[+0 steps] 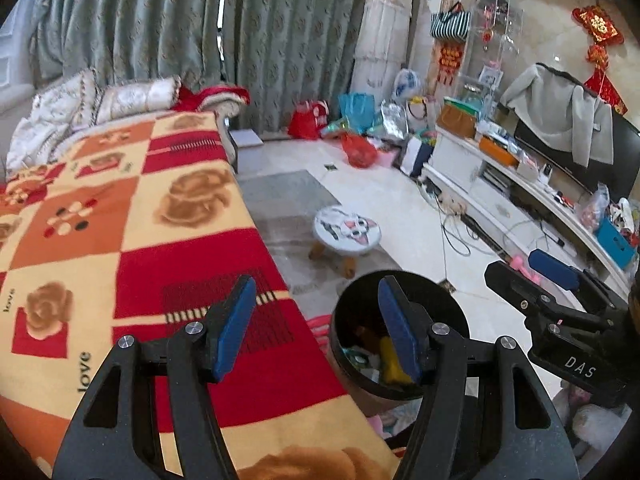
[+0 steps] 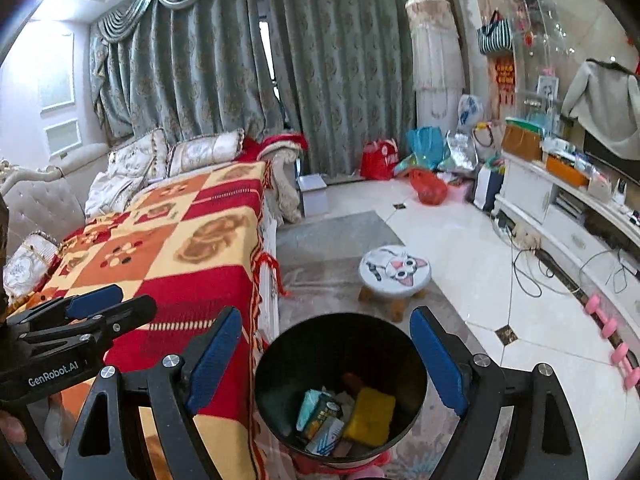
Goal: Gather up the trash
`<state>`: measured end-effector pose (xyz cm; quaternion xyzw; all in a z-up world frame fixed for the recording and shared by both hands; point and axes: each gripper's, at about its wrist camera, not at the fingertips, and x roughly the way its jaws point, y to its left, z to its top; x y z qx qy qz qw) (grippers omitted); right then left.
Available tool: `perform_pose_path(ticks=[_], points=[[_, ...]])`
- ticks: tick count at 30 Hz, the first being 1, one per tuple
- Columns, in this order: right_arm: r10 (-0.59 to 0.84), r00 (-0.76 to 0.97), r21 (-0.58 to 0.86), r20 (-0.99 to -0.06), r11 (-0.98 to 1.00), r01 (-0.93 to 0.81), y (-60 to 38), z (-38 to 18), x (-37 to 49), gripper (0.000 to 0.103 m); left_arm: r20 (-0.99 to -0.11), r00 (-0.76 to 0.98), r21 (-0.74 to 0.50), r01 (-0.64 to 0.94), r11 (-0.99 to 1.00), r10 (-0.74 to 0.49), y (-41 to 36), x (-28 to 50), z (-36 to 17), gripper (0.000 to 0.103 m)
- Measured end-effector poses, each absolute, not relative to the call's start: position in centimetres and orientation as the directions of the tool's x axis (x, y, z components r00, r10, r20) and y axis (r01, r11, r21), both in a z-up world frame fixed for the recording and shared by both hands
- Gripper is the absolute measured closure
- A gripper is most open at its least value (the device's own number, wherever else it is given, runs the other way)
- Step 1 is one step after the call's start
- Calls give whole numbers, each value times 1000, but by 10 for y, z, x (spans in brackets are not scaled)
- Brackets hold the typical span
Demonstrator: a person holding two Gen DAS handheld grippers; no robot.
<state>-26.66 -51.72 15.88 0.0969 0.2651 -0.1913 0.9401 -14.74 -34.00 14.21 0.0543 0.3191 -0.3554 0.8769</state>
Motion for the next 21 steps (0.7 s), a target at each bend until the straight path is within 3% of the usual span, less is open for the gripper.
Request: perform_pose_path(ticks=[21], points=[[-315, 811, 68, -494, 916, 397, -496, 178, -267, 18, -529, 612, -117, 634, 765, -588, -313, -153, 163, 41]])
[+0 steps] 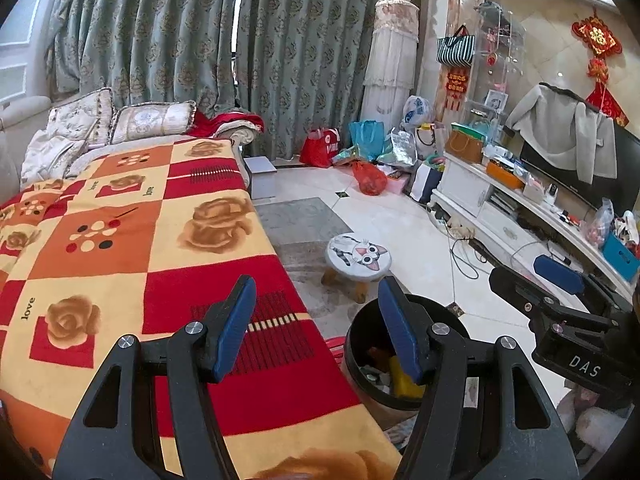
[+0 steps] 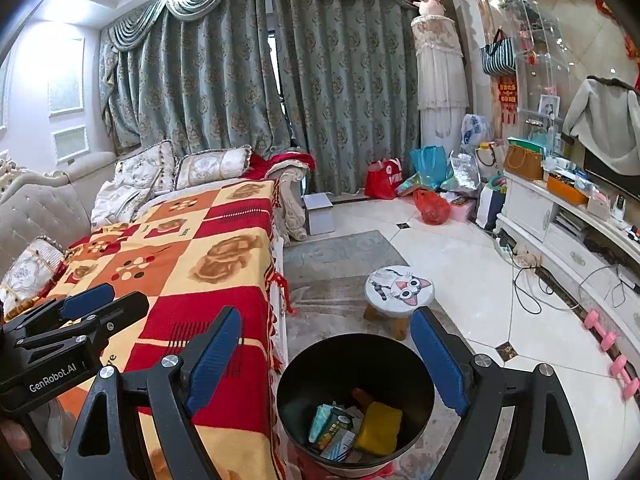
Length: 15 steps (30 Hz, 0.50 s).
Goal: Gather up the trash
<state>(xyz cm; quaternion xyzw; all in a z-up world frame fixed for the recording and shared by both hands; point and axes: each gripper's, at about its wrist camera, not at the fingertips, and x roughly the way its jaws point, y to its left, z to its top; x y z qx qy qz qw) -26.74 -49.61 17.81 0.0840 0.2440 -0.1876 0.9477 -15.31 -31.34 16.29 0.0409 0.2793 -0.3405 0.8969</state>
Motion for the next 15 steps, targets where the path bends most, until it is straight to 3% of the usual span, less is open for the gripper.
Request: perform_pose_path(ticks=[15], points=[[-299, 802, 66, -517, 920, 386, -491, 177, -263, 16, -540, 613, -113, 625, 772, -576, -319, -159, 159, 40]])
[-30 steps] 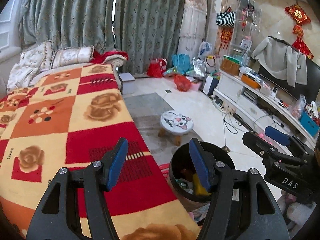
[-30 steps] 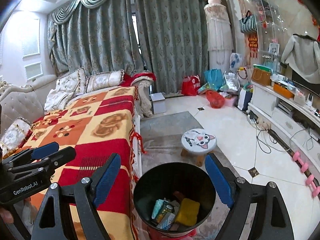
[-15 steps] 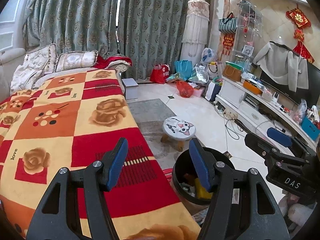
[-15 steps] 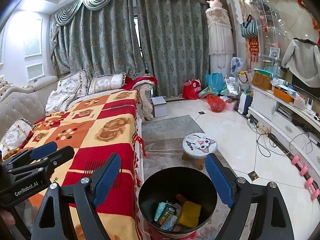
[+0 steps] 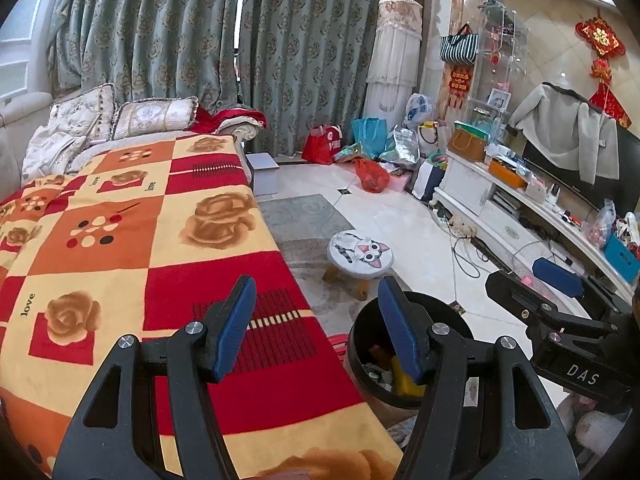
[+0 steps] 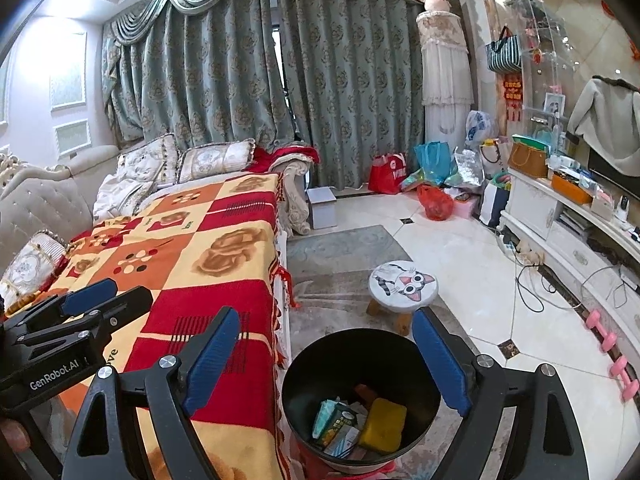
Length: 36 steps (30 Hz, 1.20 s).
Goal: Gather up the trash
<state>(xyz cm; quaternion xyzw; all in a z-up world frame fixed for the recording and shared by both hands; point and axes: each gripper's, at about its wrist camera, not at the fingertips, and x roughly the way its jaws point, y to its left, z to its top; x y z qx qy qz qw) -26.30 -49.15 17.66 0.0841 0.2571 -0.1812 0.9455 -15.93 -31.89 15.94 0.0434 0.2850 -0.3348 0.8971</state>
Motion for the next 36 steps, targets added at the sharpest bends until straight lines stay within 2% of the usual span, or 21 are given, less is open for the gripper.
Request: perform_pose_path(ticks=[36], points=[[-295, 790, 71, -537, 918, 391, -495, 170, -263, 13, -551, 601, -124, 627, 769, -579, -326, -166, 152, 41]])
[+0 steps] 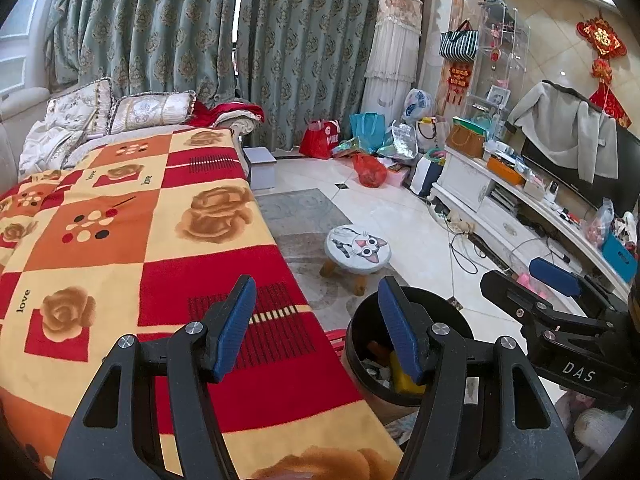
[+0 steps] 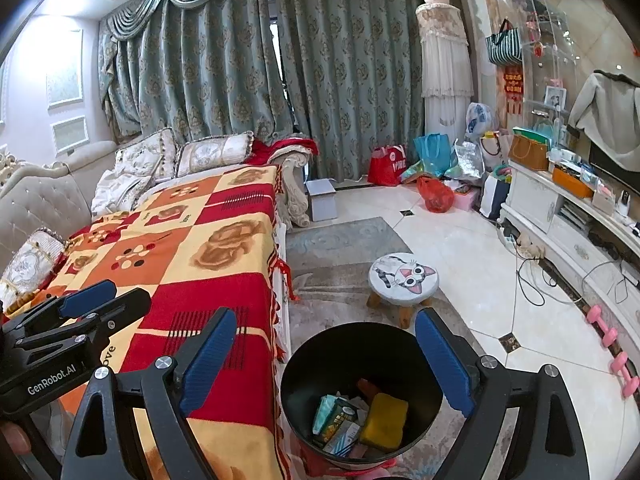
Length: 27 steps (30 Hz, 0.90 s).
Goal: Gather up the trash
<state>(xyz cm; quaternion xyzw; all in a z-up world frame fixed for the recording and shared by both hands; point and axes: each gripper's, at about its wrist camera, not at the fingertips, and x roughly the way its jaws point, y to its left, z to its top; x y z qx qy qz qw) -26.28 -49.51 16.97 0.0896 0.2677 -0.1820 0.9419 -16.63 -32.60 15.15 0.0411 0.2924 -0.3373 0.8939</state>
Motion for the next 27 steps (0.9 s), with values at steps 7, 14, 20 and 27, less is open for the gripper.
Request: perform_pose_path(ticks=[7, 14, 20, 27], points=[[-295, 788, 73, -540, 916, 393, -495, 170, -262, 13, -555, 596, -129, 628, 767, -581, -327, -170, 150, 41], [-297, 787, 73, -541, 916, 395, -495, 168, -262, 12, -562, 584, -137, 633, 762, -586, -331, -178, 147, 41], [-295, 783, 73, -548, 915, 396, -497, 166, -263, 12, -562, 575, -145, 639, 756, -594, -331, -179, 146, 41], [-290, 778, 70, -557, 918, 392, -496, 163, -262, 11, -559, 574, -142, 645, 751, -598, -324, -176, 146, 41]])
